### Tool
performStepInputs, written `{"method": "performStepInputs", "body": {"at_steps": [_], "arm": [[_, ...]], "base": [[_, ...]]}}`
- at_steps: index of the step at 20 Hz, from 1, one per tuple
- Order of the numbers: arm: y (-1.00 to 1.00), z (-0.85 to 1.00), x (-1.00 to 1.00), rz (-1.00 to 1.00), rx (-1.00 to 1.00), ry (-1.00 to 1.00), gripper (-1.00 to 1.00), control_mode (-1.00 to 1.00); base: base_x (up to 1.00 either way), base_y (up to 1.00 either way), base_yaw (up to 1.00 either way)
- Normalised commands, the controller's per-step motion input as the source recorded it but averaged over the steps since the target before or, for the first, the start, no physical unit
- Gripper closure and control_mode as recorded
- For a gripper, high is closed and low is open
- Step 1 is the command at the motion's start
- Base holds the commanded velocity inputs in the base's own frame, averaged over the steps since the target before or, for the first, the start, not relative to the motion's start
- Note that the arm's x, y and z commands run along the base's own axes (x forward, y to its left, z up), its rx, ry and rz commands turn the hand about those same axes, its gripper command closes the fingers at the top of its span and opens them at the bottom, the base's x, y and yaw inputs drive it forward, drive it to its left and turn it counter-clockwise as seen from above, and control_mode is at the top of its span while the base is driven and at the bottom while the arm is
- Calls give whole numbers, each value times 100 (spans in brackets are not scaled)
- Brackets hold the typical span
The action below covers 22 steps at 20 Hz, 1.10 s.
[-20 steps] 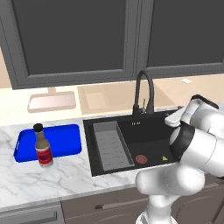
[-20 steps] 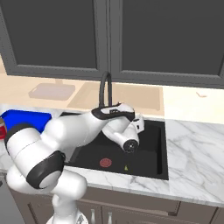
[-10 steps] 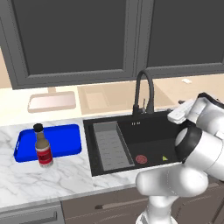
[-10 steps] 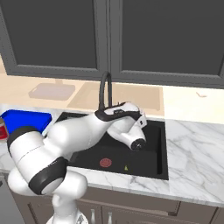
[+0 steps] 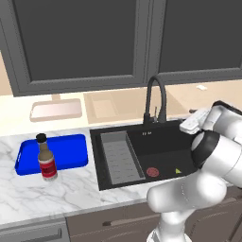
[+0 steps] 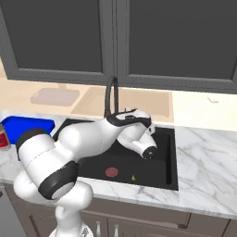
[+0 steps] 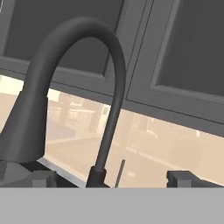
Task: Pick up all produce items and place them in the sink. Turn on the sink faucet to wash them. Then turn the sink off and put them in the tray.
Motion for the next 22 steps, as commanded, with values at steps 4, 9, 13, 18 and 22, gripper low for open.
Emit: {"method": "performStepInputs", "body": {"at_steps": [4,9,13,18,22], "arm": [[19,-12,26,26,0,0,-100,-100],[9,-7,30,28,0,0,-100,-100],[6,-14,11,15,0,-2,-100,-100],[7,-16,10,9,0,-6,-100,-100],[16,-11,12,6,0,-3,-100,-100]], "base": [[0,0,0],[0,0,0],[0,0,0],[0,0,0],[0,0,0]]}}
